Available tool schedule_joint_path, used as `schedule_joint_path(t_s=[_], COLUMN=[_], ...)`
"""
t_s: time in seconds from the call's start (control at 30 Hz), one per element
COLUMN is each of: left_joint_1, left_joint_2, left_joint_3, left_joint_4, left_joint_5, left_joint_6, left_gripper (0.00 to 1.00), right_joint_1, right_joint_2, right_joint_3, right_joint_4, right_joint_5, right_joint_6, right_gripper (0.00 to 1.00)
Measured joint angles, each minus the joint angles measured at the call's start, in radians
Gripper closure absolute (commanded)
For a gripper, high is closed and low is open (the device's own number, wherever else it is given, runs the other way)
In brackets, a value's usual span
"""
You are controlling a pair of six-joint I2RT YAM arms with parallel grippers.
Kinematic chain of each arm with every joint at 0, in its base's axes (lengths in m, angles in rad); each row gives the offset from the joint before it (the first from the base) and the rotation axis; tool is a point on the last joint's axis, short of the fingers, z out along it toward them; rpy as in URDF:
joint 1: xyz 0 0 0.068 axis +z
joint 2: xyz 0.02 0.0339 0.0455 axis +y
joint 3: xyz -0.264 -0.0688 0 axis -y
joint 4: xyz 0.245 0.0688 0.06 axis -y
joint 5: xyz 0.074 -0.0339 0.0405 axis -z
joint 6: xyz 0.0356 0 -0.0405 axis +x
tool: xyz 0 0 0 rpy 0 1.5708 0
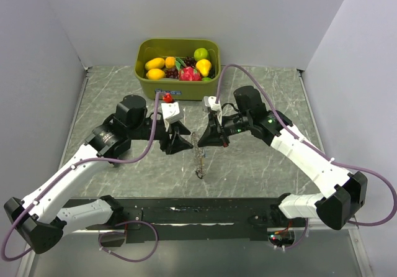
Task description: Put the keys on the keyring
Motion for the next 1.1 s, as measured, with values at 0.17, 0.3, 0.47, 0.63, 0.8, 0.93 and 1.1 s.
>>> schedule_joint_path(t_s=[0.17, 0.3, 0.47, 0.63, 0.8, 0.93, 1.1], left_joint_1=[-0.002, -0.009, -0.028, -0.040, -0.043, -0.046, -0.047], left_joint_2=[0.013, 0.039, 0.062, 0.083, 0.108, 0.119, 0.120], left_joint_3=[0.015, 0.015, 0.015, 0.015, 0.018, 0.020, 0.024], left_joint_4=[0.000, 0.001, 0.002, 0.002, -0.003, -0.018, -0.025], left_joint_5=[0.007, 0.011, 0.017, 0.015, 0.008, 0.005, 0.002], left_joint_6=[0.016, 0.015, 0.016, 0.016, 0.027, 0.042, 0.051], left_gripper=[0.43, 0.47, 0.52, 0.55, 0.72, 0.99, 0.99], right_joint_1=[0.000, 0.000, 0.002, 0.003, 0.004, 0.004, 0.005], right_joint_2=[-0.002, -0.006, -0.008, -0.010, -0.013, -0.014, -0.014], right_joint_3=[0.000, 0.000, 0.000, 0.000, -0.001, -0.001, -0.002], right_joint_4=[-0.006, -0.005, -0.004, 0.003, 0.010, 0.008, 0.008], right_joint_5=[0.001, 0.001, 0.001, 0.005, 0.008, 0.022, 0.031], right_joint_6=[-0.003, -0.002, -0.001, 0.000, 0.003, 0.004, 0.006], right_gripper=[1.00, 1.00, 1.00, 1.00, 1.00, 1.00, 1.00])
